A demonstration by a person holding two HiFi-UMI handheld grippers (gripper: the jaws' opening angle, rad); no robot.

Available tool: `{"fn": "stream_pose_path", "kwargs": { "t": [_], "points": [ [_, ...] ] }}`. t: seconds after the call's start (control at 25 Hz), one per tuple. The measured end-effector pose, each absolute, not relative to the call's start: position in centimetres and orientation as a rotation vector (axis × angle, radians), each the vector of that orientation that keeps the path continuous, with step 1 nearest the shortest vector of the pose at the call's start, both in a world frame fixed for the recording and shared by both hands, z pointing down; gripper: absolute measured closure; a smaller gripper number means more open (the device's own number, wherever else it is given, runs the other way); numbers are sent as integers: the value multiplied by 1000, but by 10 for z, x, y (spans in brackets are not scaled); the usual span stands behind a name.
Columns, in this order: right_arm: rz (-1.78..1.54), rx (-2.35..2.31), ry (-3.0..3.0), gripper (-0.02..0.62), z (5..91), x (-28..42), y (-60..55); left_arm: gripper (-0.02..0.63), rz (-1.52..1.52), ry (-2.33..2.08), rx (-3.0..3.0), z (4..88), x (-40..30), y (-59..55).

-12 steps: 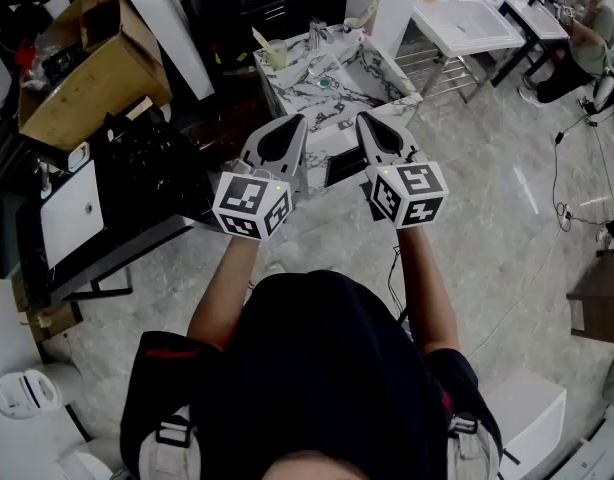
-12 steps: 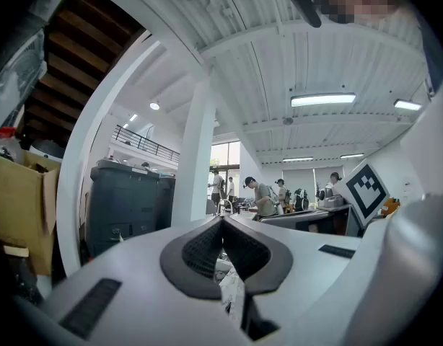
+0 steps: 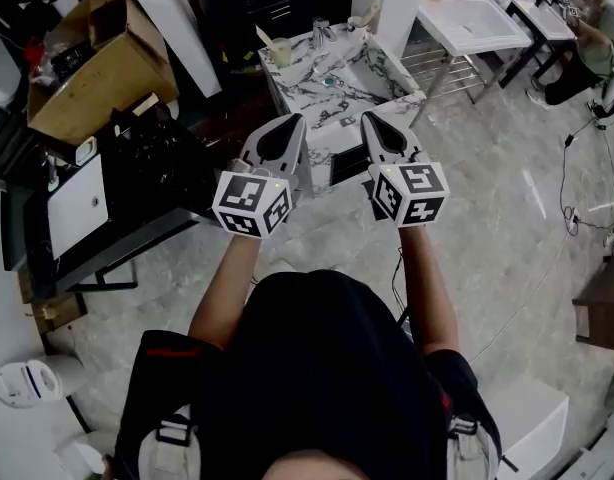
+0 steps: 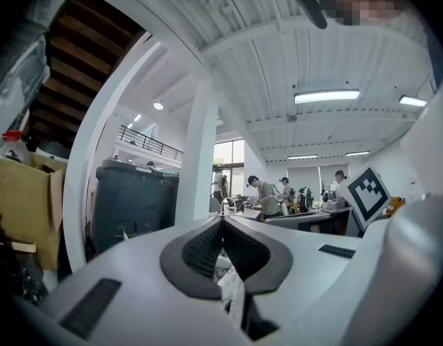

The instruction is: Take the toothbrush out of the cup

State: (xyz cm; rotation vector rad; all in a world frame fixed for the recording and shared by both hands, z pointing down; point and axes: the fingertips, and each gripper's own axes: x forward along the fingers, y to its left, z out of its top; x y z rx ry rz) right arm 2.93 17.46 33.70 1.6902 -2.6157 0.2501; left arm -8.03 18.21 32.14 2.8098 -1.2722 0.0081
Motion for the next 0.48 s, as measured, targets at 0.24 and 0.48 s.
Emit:
{"fn": "stream_pose_path", "kwargs": {
  "t": [0.24,0.48],
  "points": [
    [266,1679,-2631,561,341,40,179,595,7,-1293,2772,329,-76,190],
    [290,1668,-2654,561,341,43,177,595,28,-1321,2744,333,-78,191]
  ]
}}
